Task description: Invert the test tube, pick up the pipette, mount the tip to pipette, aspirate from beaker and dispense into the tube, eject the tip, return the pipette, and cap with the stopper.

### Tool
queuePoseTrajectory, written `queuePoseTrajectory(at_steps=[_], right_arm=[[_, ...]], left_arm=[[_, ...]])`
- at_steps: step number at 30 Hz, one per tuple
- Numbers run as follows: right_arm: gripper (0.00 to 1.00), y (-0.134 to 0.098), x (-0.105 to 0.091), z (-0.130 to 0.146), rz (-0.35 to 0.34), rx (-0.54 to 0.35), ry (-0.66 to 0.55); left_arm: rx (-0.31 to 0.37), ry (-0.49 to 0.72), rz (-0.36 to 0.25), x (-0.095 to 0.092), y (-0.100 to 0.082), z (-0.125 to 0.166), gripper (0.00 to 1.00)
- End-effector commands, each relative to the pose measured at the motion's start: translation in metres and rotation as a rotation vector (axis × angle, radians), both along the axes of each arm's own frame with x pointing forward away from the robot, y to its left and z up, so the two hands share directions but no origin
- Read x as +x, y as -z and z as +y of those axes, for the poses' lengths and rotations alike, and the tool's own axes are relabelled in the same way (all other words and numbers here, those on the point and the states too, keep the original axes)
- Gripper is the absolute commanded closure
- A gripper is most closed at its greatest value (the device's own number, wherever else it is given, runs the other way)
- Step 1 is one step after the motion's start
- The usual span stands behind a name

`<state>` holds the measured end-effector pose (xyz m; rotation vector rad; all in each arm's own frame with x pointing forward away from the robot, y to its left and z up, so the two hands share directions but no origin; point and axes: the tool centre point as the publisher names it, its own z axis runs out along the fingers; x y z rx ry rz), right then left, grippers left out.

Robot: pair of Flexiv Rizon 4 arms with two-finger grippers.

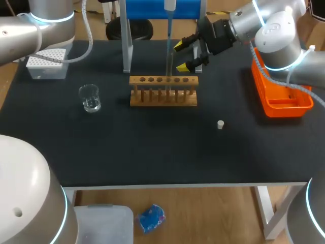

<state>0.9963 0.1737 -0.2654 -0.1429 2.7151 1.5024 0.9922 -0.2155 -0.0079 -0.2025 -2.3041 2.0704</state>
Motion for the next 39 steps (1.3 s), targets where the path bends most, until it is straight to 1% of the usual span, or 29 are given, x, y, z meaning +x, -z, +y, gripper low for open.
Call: queuePoseTrajectory(at_steps=[1, 8, 15, 21, 26, 33, 39], right_arm=[[0.00, 0.000, 0.000, 0.000, 0.000, -0.001, -0.001], [0.00, 0.000, 0.000, 0.000, 0.000, -0.001, -0.001], [0.00, 0.000, 0.000, 0.000, 0.000, -0.001, -0.001], [0.00, 0.000, 0.000, 0.000, 0.000, -0.001, -0.001], [0.00, 0.000, 0.000, 0.000, 0.000, -0.001, -0.001], [0.00, 0.000, 0.000, 0.000, 0.000, -0.001, -0.001], [0.00, 0.000, 0.000, 0.000, 0.000, -0.001, -0.001]], left_arm=[[0.007, 0.001, -0.006, -0.003, -0.005, -0.002, 1.00], [0.007, 0.005, -0.008, -0.004, -0.004, -0.003, 1.00], [-0.004, 0.001, -0.002, -0.003, 0.002, -0.001, 1.00], [0.000, -0.008, 0.007, -0.001, 0.008, 0.001, 1.00], [0.003, -0.014, 0.013, -0.001, 0.008, 0.001, 1.00], [0.012, -0.012, 0.047, 0.001, 0.010, 0.000, 1.00], [0.009, -0.017, 0.060, 0.003, 0.012, -0.001, 1.00]])
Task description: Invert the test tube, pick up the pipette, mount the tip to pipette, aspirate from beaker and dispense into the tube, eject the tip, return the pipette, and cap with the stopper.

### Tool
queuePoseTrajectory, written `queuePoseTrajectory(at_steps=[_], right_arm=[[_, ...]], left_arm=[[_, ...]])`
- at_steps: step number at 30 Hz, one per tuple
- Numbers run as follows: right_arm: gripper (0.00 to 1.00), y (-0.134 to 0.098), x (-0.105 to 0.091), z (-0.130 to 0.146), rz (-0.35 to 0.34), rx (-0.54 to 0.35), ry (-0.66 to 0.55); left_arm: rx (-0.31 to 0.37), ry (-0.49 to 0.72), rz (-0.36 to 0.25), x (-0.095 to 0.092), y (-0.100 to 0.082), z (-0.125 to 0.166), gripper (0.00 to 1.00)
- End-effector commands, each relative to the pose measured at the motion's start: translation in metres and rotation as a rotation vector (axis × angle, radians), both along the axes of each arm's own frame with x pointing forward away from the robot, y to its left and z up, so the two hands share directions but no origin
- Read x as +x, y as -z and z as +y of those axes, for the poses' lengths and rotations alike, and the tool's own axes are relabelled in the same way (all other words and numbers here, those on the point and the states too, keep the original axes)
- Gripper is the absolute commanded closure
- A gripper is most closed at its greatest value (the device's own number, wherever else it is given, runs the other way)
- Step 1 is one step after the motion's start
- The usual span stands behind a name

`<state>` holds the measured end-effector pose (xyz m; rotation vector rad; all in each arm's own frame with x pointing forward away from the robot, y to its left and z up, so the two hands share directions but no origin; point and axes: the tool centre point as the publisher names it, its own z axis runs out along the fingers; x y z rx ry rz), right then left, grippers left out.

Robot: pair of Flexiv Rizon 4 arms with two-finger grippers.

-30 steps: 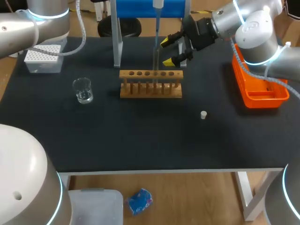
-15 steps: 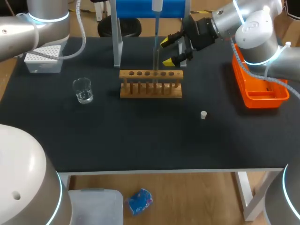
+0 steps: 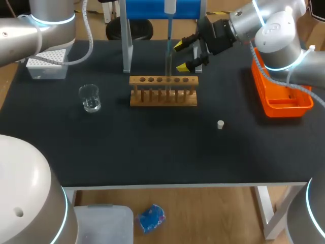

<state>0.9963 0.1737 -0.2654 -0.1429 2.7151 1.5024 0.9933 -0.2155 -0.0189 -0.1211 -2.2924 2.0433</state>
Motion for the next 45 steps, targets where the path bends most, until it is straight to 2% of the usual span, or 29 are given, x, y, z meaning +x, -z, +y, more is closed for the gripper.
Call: queuePoseTrajectory(at_steps=[1, 15, 32, 45], right_arm=[[0.00, 0.000, 0.000, 0.000, 0.000, -0.001, -0.001], [0.00, 0.000, 0.000, 0.000, 0.000, -0.001, -0.001], [0.00, 0.000, 0.000, 0.000, 0.000, -0.001, -0.001], [0.00, 0.000, 0.000, 0.000, 0.000, -0.001, -0.001]], left_arm=[[-0.004, 0.002, 0.008, 0.002, 0.001, -0.001, 1.00], [-0.042, -0.012, 0.012, 0.006, 0.004, -0.003, 1.00], [-0.081, -0.058, -0.071, 0.010, 0.006, 0.004, 1.00], [-0.030, -0.092, -0.080, 0.011, 0.007, 0.011, 1.00]])
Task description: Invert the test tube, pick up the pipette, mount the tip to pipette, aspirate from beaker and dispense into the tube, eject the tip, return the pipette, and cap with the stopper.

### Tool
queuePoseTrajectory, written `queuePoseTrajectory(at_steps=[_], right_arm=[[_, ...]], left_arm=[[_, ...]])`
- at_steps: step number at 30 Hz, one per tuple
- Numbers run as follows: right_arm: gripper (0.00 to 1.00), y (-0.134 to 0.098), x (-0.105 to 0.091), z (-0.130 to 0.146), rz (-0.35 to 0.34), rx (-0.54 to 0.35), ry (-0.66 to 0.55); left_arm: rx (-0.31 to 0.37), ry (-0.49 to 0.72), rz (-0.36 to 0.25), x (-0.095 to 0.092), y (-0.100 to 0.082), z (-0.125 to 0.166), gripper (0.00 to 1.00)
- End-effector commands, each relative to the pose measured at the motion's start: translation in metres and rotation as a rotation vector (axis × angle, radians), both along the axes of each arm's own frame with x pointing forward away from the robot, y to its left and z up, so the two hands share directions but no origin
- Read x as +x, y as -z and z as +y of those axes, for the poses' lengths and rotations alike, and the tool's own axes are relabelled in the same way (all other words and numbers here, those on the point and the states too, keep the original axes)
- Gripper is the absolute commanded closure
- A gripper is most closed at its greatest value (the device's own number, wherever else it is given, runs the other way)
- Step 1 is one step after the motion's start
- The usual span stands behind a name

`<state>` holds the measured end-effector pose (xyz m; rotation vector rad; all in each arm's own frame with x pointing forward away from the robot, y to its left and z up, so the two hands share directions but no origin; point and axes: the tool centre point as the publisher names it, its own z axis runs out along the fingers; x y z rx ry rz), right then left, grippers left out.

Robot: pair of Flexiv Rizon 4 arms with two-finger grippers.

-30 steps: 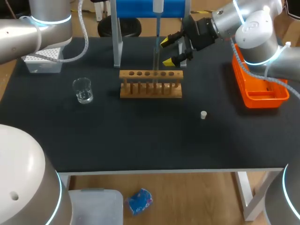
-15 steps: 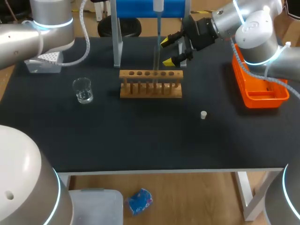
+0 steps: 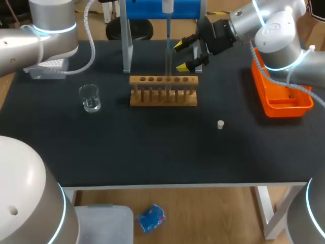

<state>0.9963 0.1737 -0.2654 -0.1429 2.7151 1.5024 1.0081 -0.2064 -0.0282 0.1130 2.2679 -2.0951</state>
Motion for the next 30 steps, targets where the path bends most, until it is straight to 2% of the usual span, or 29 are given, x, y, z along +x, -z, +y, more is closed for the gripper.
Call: queuePoseTrajectory(at_steps=[1, 8, 30], right_arm=[[0.00, 0.000, 0.000, 0.000, 0.000, -0.001, -0.001], [0.00, 0.000, 0.000, 0.000, 0.000, -0.001, -0.001], [0.00, 0.000, 0.000, 0.000, 0.000, -0.001, -0.001]], left_arm=[[0.013, -0.011, 0.009, -0.004, -0.001, 0.002, 1.00], [0.015, -0.011, 0.054, -0.005, 0.003, 0.002, 1.00], [0.000, 0.004, 0.060, -0.004, 0.009, -0.004, 1.00]])
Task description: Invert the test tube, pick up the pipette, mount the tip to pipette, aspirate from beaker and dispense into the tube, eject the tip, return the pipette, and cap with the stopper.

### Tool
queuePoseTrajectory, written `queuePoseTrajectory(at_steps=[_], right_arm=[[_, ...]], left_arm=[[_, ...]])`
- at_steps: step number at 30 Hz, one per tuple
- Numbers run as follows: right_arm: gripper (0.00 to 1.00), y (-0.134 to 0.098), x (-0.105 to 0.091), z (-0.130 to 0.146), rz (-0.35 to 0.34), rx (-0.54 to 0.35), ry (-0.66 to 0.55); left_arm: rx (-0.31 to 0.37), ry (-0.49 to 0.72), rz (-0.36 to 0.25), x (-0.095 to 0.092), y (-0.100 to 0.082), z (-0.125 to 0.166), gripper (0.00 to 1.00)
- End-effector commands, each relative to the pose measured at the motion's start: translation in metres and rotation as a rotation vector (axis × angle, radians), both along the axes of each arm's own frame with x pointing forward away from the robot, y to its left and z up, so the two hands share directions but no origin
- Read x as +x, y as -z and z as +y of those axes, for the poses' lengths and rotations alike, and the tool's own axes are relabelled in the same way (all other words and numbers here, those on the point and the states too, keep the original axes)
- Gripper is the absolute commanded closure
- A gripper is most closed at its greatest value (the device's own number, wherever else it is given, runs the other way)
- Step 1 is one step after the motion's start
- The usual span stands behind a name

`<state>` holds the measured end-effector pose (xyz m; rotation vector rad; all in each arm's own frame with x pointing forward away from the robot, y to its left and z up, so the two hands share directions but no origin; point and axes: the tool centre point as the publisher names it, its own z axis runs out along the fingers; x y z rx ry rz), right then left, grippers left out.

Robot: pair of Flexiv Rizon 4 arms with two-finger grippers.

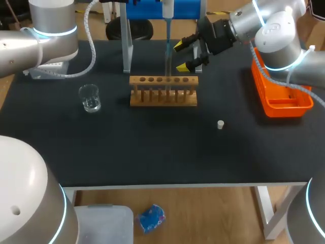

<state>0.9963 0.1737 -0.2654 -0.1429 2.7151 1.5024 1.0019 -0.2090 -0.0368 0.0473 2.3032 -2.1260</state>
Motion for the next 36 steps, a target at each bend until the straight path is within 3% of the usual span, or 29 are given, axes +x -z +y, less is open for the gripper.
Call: queuePoseTrajectory(at_steps=[1, 36], right_arm=[[0.00, 0.000, 0.000, 0.000, 0.000, -0.001, -0.001], [0.00, 0.000, 0.000, 0.000, 0.000, -0.001, -0.001]], left_arm=[[-0.001, 0.007, -0.002, 0.003, 0.000, -0.001, 1.00], [-0.020, 0.006, 0.039, 0.006, 0.025, -0.002, 1.00]])
